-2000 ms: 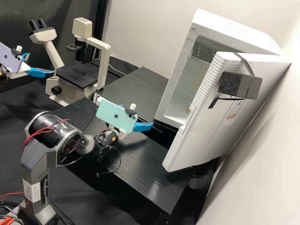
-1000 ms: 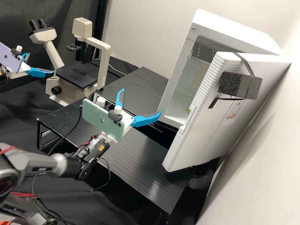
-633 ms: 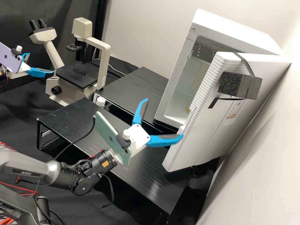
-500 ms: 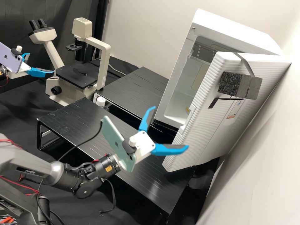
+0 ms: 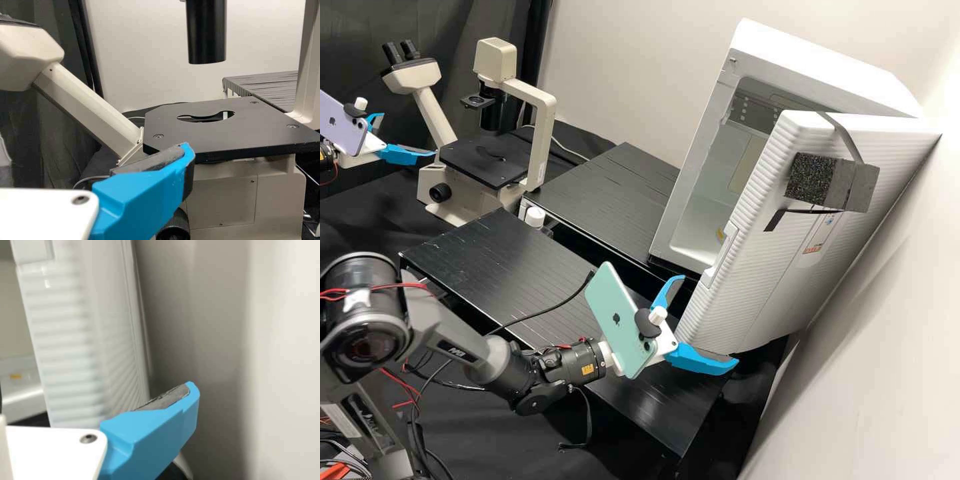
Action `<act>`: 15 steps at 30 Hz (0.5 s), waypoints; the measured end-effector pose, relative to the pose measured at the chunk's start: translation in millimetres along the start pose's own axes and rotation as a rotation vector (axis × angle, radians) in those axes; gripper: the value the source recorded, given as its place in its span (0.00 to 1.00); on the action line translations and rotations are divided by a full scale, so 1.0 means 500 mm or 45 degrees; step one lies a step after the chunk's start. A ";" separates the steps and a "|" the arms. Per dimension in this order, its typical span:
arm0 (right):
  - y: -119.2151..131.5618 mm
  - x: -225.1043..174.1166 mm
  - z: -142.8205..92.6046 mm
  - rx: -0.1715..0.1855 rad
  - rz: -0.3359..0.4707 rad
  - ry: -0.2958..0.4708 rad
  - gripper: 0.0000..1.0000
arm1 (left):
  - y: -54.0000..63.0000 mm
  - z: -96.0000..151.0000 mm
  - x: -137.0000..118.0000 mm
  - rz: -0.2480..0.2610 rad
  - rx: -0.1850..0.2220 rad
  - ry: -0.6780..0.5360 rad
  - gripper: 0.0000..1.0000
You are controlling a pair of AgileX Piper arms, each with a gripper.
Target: Close the incubator door.
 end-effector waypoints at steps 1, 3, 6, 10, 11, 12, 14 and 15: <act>-0.006 0.004 -0.001 -0.003 -0.020 -0.003 1.00 | 0.000 0.000 0.000 0.000 0.000 0.000 1.00; -0.010 0.005 -0.003 -0.002 -0.028 0.002 1.00 | 0.000 0.000 0.000 0.000 0.000 0.000 1.00; -0.020 0.004 -0.011 0.018 -0.063 0.028 1.00 | 0.000 0.000 0.000 0.000 0.000 0.000 1.00; -0.031 0.004 -0.022 0.119 -0.115 0.066 1.00 | 0.000 0.000 0.000 0.000 0.000 0.000 1.00; -0.036 0.003 -0.028 0.147 -0.140 0.087 1.00 | 0.000 0.000 0.000 0.000 0.000 0.000 1.00; -0.044 0.002 -0.037 0.183 -0.177 0.114 1.00 | 0.000 0.000 0.000 0.000 0.000 0.000 1.00; -0.060 0.001 -0.054 0.210 -0.245 0.166 1.00 | 0.000 0.000 0.000 0.000 0.000 0.000 1.00; -0.067 0.000 -0.063 0.210 -0.282 0.197 1.00 | 0.000 0.000 0.000 0.000 0.000 0.000 1.00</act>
